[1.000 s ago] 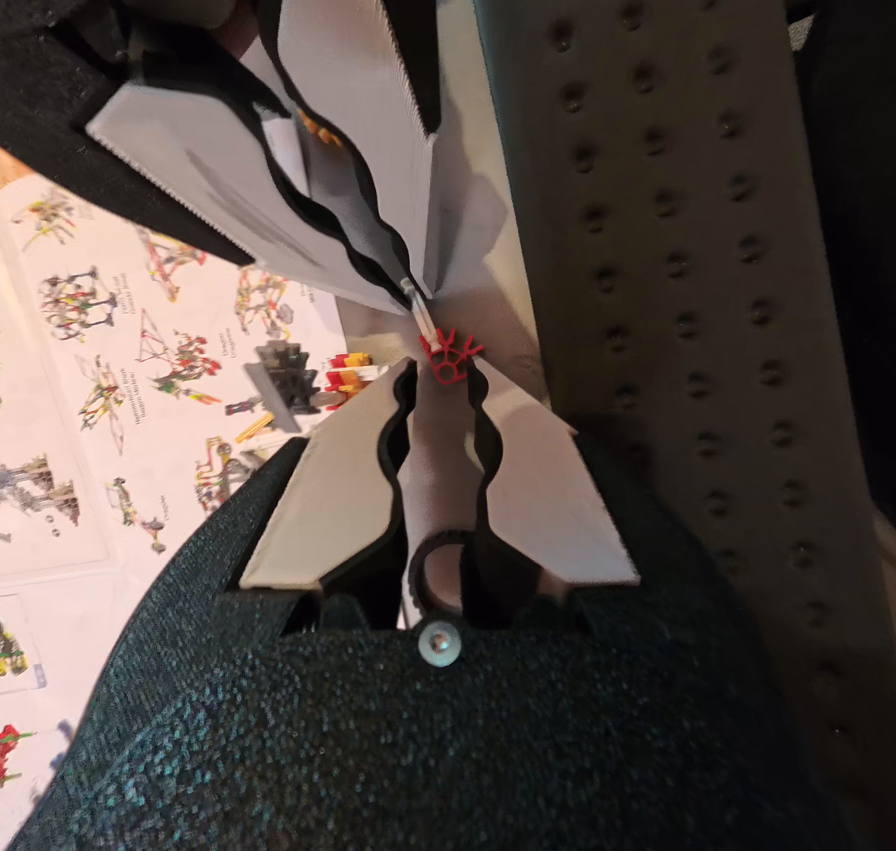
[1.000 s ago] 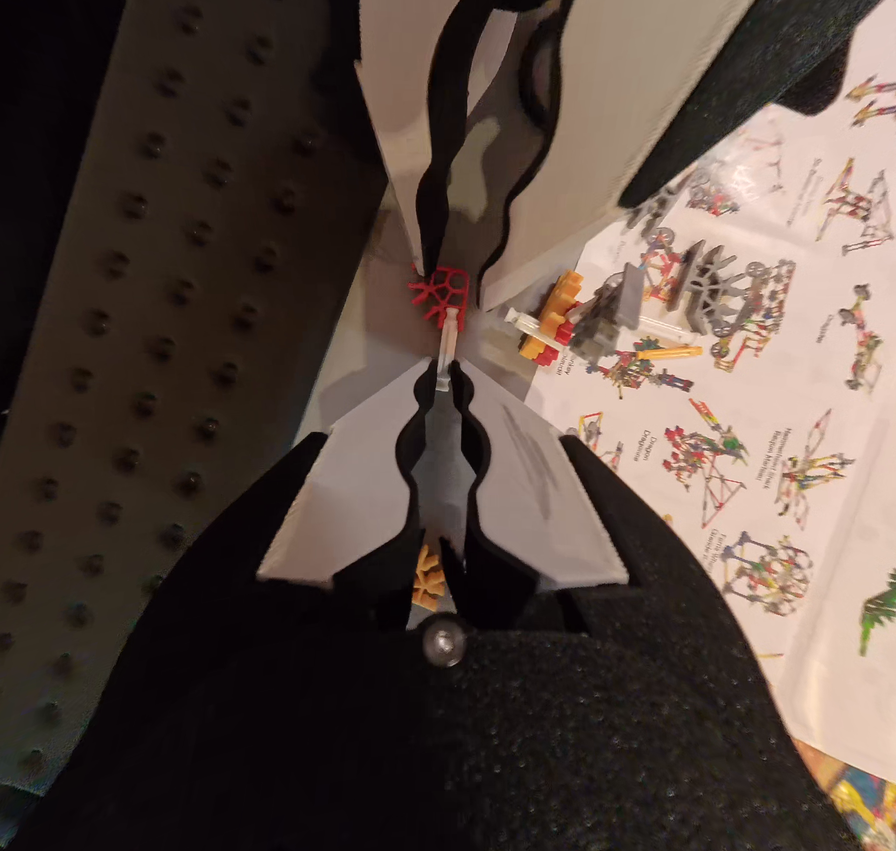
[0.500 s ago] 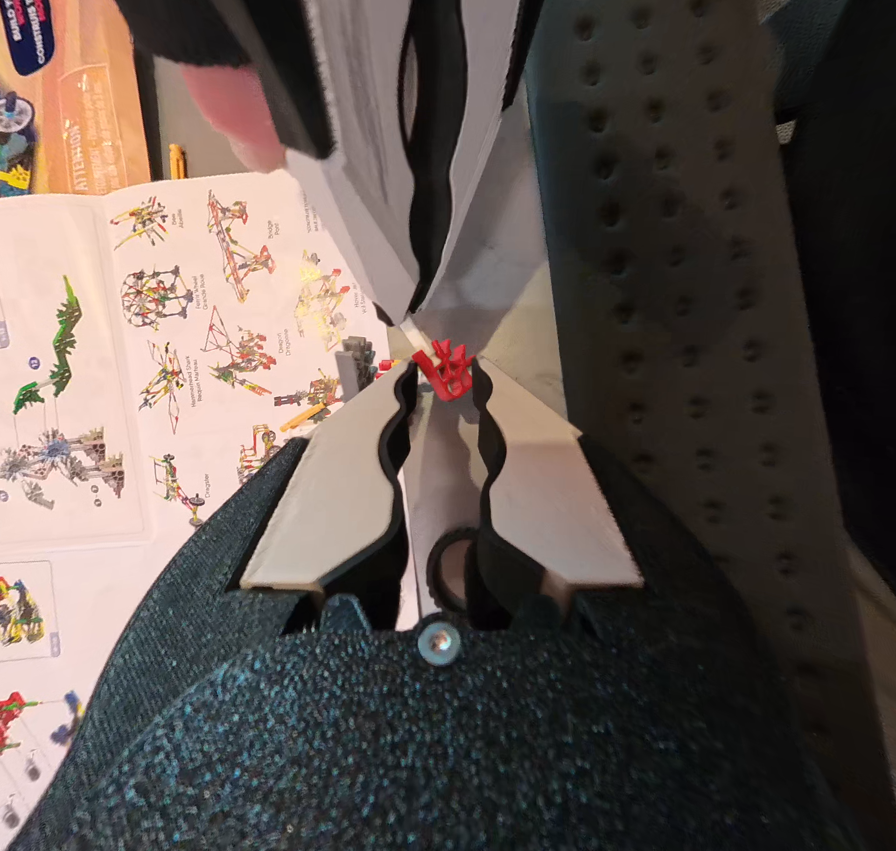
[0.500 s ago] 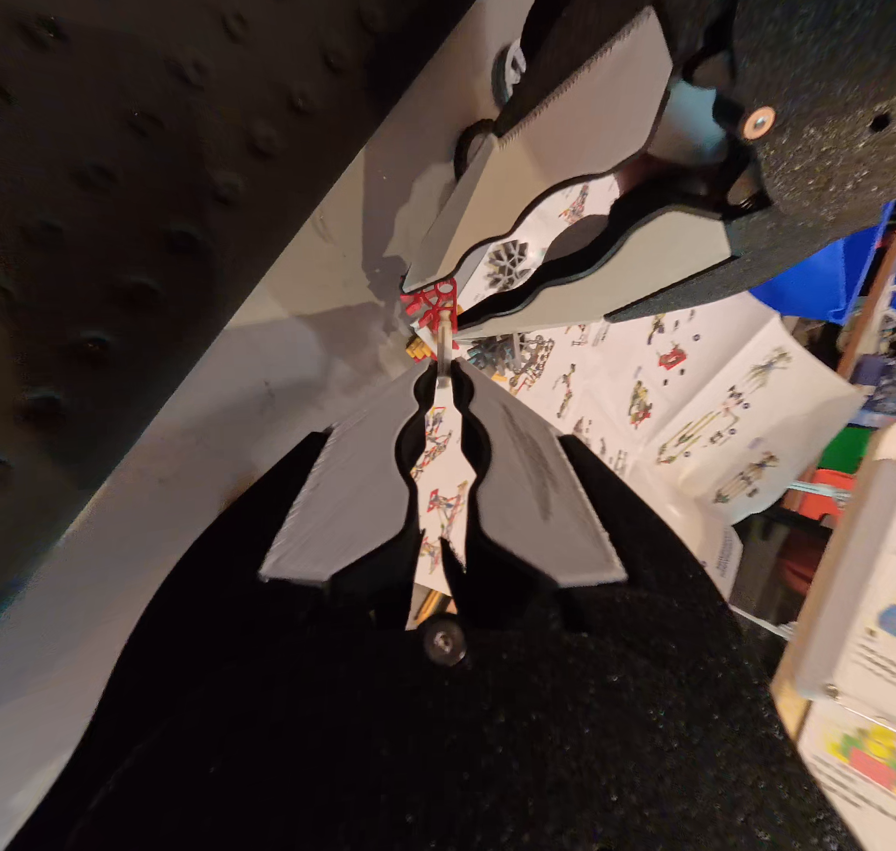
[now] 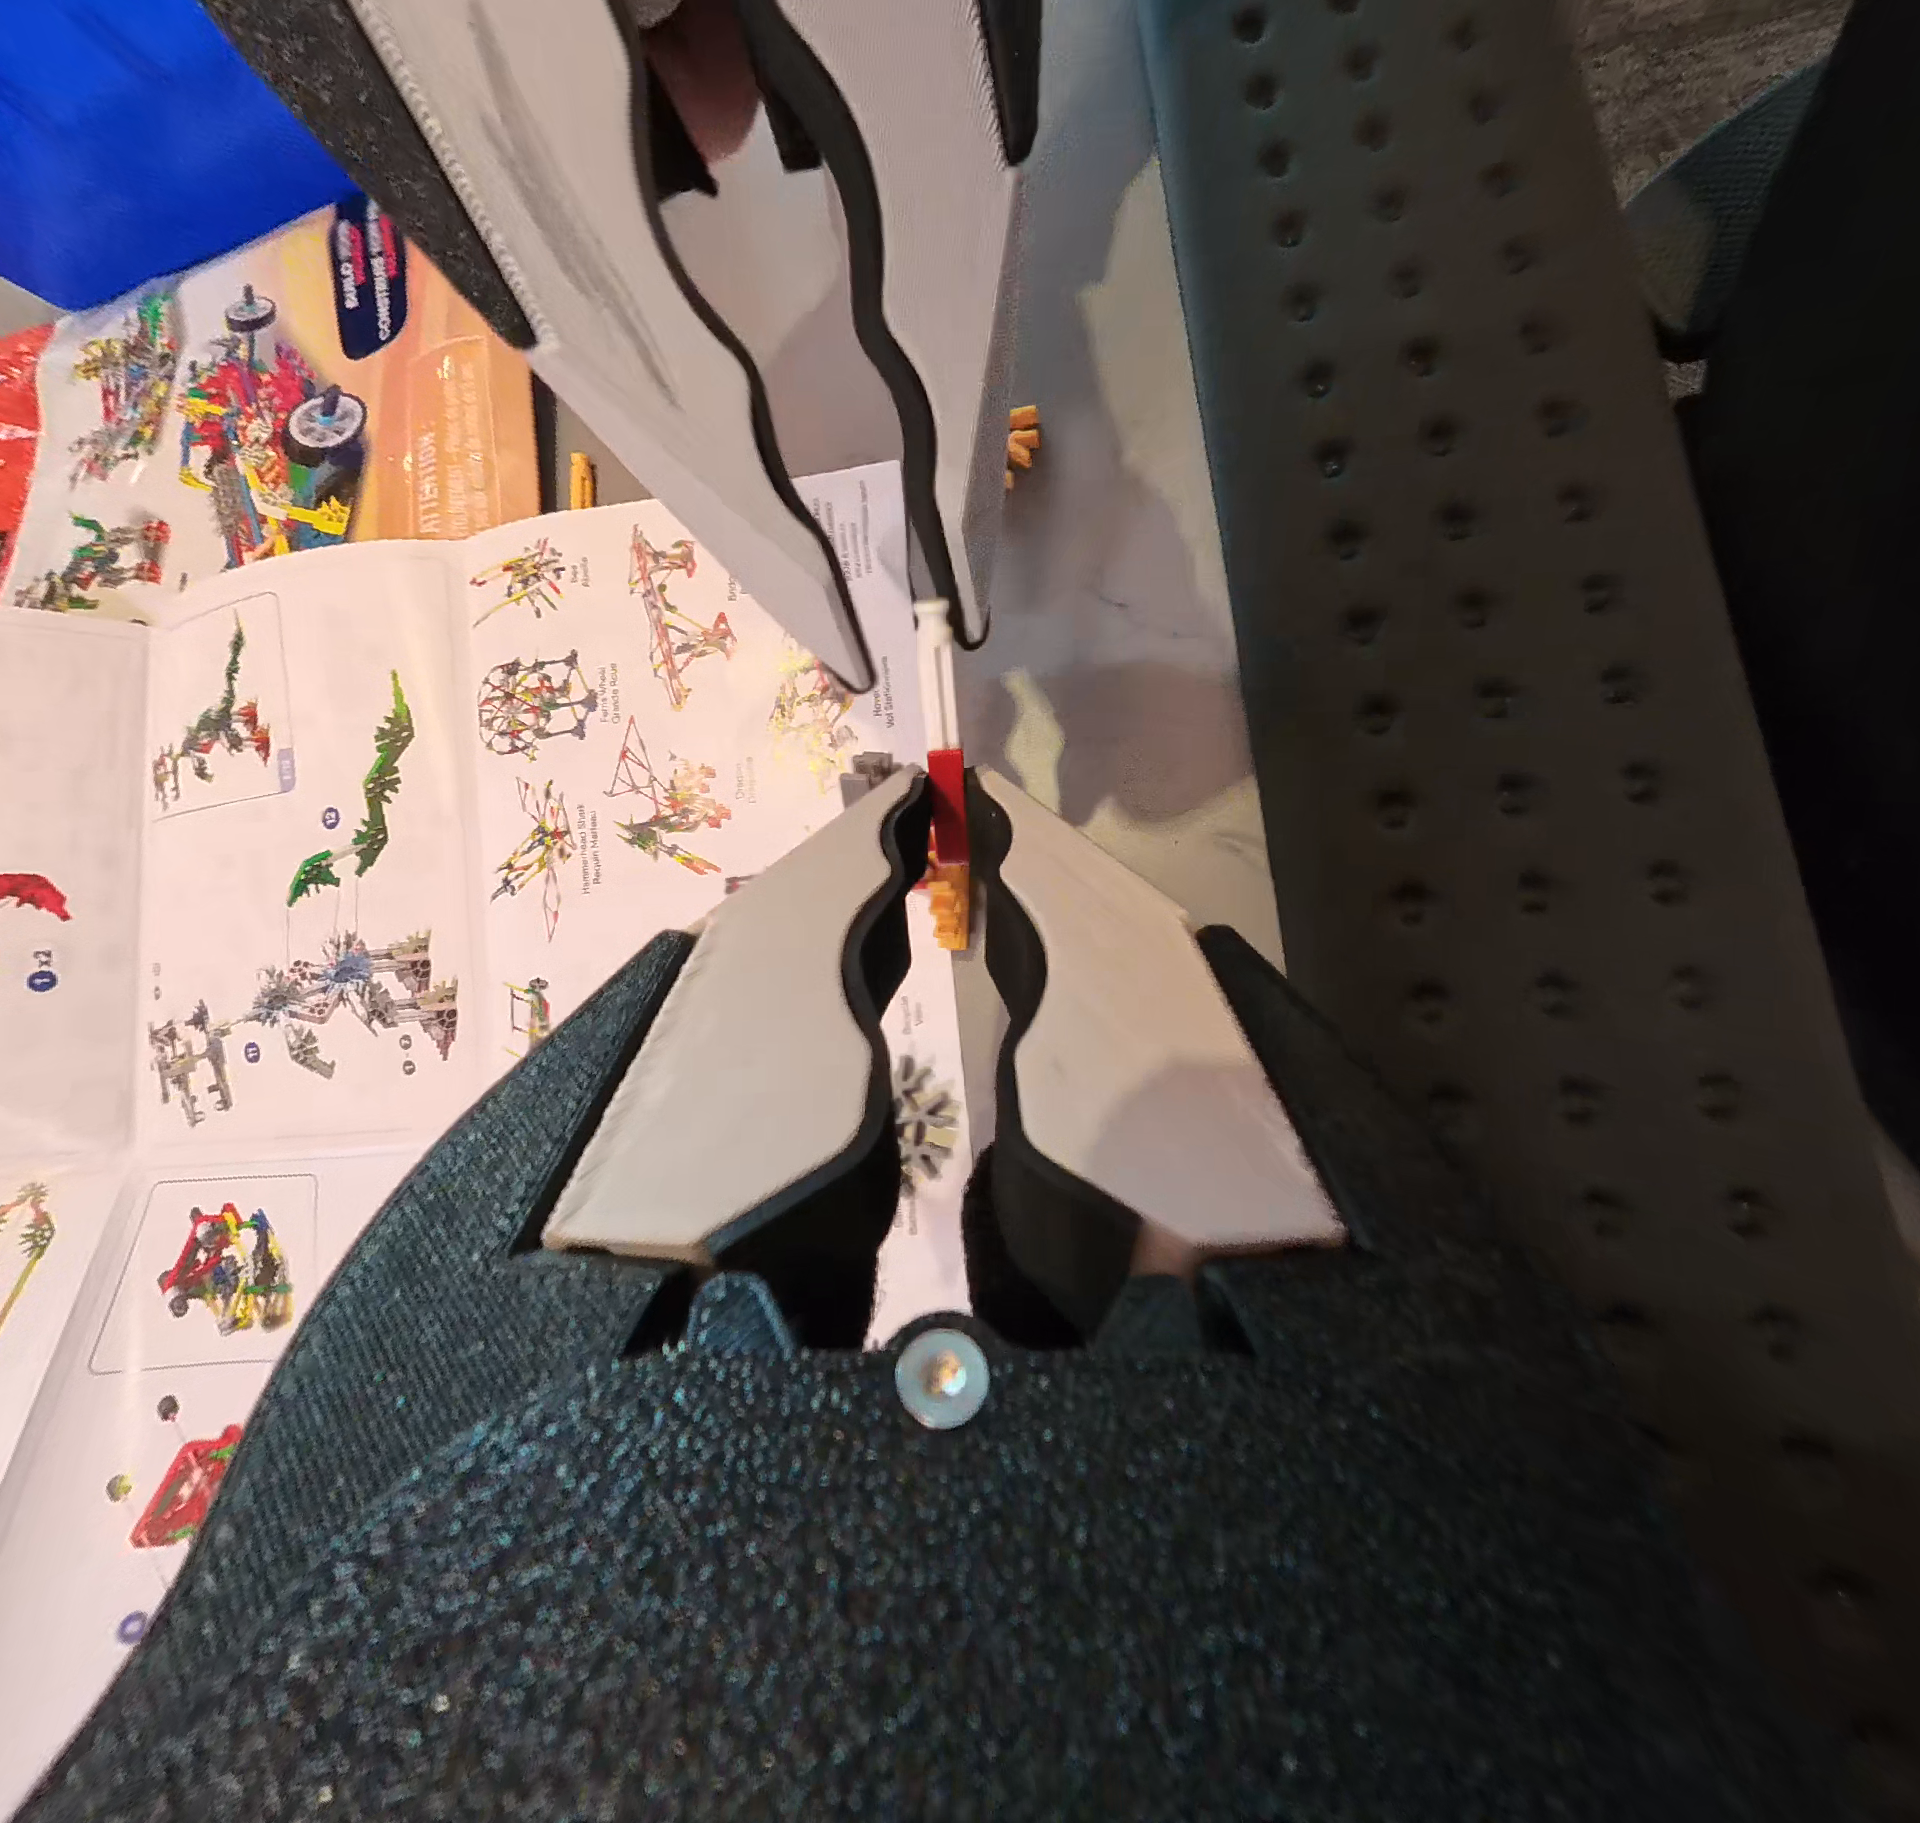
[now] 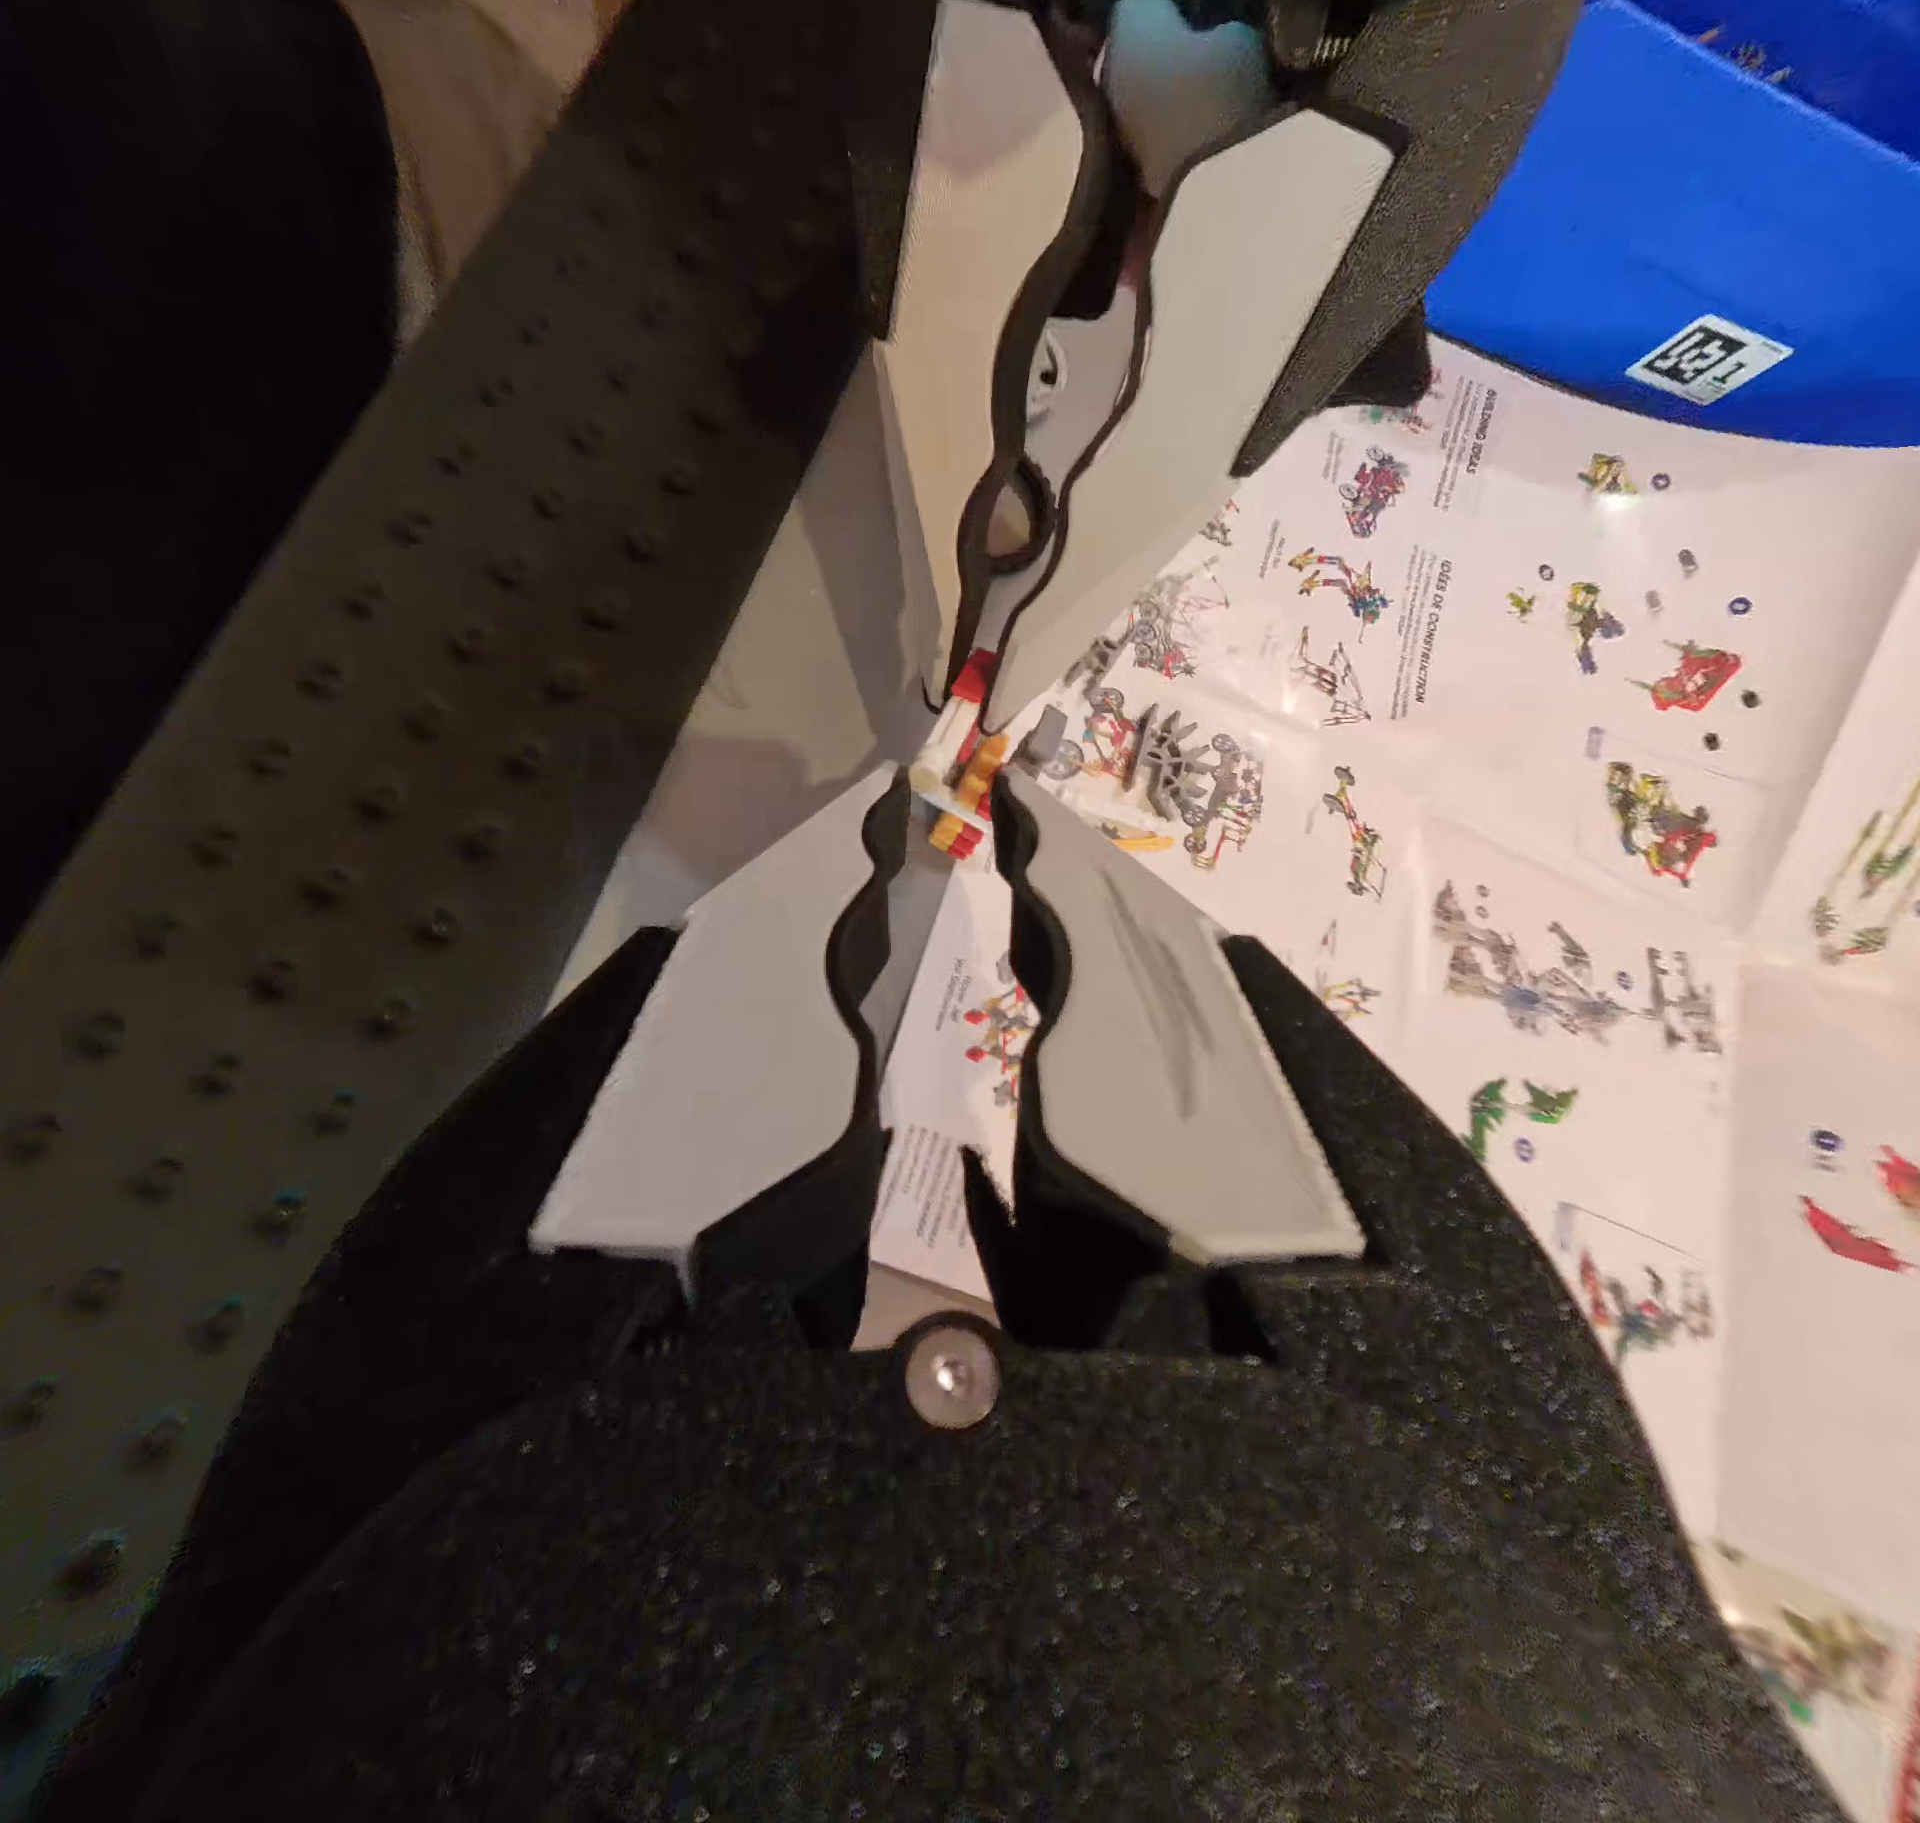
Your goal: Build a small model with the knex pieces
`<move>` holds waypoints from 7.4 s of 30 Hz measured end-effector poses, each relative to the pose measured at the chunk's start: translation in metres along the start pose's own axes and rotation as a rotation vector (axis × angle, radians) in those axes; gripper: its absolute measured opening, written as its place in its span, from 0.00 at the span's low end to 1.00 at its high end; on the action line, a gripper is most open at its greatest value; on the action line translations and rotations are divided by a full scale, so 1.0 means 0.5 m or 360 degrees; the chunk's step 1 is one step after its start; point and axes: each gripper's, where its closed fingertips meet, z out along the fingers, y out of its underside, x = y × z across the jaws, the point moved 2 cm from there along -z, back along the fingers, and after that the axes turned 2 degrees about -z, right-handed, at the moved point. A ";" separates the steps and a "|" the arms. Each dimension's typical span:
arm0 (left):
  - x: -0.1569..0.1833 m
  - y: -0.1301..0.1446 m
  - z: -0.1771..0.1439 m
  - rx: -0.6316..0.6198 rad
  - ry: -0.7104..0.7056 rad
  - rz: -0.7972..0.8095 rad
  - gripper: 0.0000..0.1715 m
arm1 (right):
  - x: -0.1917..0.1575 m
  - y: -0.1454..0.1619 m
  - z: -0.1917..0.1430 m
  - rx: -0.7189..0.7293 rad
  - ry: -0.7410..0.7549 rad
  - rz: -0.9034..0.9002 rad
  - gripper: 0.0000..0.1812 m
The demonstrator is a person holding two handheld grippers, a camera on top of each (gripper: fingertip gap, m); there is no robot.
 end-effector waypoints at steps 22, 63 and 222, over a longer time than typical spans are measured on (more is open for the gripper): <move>0.021 0.009 0.010 -0.0041 0.0059 0.0061 0.09 | -0.012 -0.007 0.042 -0.0011 -0.0104 0.0274 0.03; 0.020 0.061 0.050 -0.0042 0.0156 -0.0010 0.03 | -0.008 0.092 0.117 -0.0239 -0.0091 0.0391 0.25; -0.729 0.136 -0.482 0.0931 -0.1241 -0.1039 0.00 | 0.628 0.238 -0.301 0.0487 0.1282 0.1519 0.17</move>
